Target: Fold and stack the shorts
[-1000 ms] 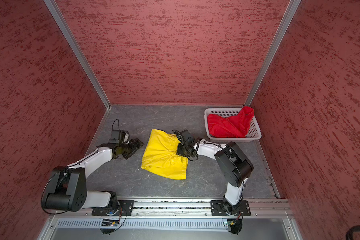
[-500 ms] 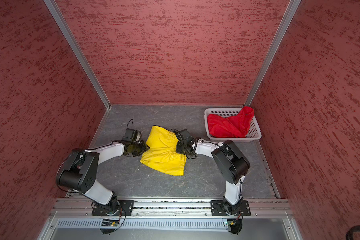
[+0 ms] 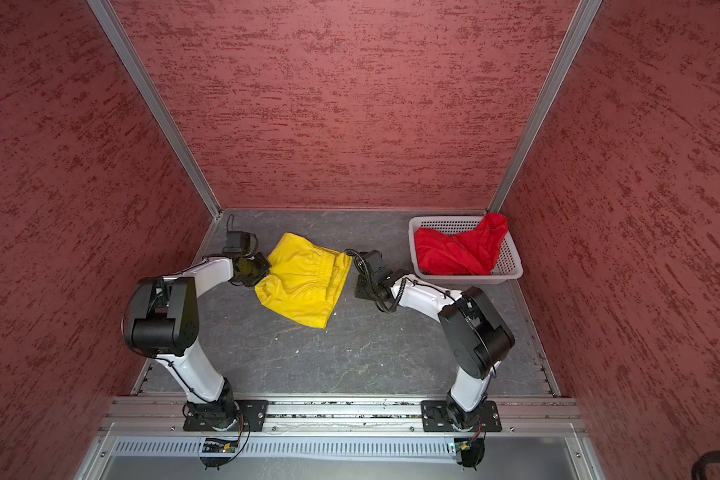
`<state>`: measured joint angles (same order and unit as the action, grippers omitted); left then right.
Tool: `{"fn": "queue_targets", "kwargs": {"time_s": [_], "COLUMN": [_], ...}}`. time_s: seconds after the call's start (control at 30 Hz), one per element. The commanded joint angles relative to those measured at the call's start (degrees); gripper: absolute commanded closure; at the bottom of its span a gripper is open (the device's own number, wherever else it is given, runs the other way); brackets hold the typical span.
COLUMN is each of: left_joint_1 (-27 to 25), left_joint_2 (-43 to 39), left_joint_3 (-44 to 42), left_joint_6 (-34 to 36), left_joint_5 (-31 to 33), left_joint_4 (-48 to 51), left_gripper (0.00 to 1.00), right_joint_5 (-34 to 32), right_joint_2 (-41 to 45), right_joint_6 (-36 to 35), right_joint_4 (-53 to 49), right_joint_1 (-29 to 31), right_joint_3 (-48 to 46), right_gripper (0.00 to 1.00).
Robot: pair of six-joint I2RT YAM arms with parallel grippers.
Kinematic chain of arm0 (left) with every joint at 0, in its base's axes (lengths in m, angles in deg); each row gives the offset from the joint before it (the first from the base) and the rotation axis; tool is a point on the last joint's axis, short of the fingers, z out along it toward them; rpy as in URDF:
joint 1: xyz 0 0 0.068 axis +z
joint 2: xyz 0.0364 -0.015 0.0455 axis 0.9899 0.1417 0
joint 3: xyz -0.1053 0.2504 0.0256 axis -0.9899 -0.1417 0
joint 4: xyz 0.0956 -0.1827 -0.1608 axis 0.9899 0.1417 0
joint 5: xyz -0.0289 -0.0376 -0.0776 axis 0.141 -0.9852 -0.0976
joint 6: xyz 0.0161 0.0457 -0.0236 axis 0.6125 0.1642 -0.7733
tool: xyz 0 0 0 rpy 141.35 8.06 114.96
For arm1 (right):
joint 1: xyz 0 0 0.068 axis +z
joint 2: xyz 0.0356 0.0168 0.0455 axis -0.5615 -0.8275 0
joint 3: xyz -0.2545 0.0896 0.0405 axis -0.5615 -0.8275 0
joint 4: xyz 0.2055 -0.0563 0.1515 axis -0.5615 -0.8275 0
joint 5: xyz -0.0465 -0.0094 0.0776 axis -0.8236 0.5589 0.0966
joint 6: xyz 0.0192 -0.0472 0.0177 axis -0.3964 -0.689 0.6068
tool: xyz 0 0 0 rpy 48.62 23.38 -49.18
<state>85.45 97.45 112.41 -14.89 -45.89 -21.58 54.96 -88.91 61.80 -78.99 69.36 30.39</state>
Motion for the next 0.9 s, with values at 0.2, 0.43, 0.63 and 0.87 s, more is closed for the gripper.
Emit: {"fn": "queue_targets", "kwargs": {"time_s": [0.2, 0.43, 0.63, 0.87], "left_joint_1": [8.6, 9.6, 11.1, 7.9], "left_joint_2": [7.3, 12.8, 7.5, -2.3], "left_joint_3": [16.7, 29.1, 26.8, 18.3], "left_joint_6": [3.3, 2.9, 0.4, -0.7], "left_joint_5": [1.2, 2.9, 6.0, 4.5], "left_joint_4": [5.8, 12.0, 11.2, 6.5], "left_gripper": [0.95, 0.82, 0.59, 0.53], "right_joint_5": [-6.5, -4.9, -5.0, -8.2], "right_joint_2": [4.9, 2.7, 2.6, 7.5], "right_joint_6": [-2.5, -2.0, -2.3, -3.4], "right_joint_4": [-2.2, -1.9, -3.8, -7.4], "right_joint_1": [-1.7, -2.5, -3.7, -5.1], "right_joint_3": [-0.7, 0.2, 1.5, 3.8], "right_gripper": [0.55, 0.55, 0.52, 0.50]}}
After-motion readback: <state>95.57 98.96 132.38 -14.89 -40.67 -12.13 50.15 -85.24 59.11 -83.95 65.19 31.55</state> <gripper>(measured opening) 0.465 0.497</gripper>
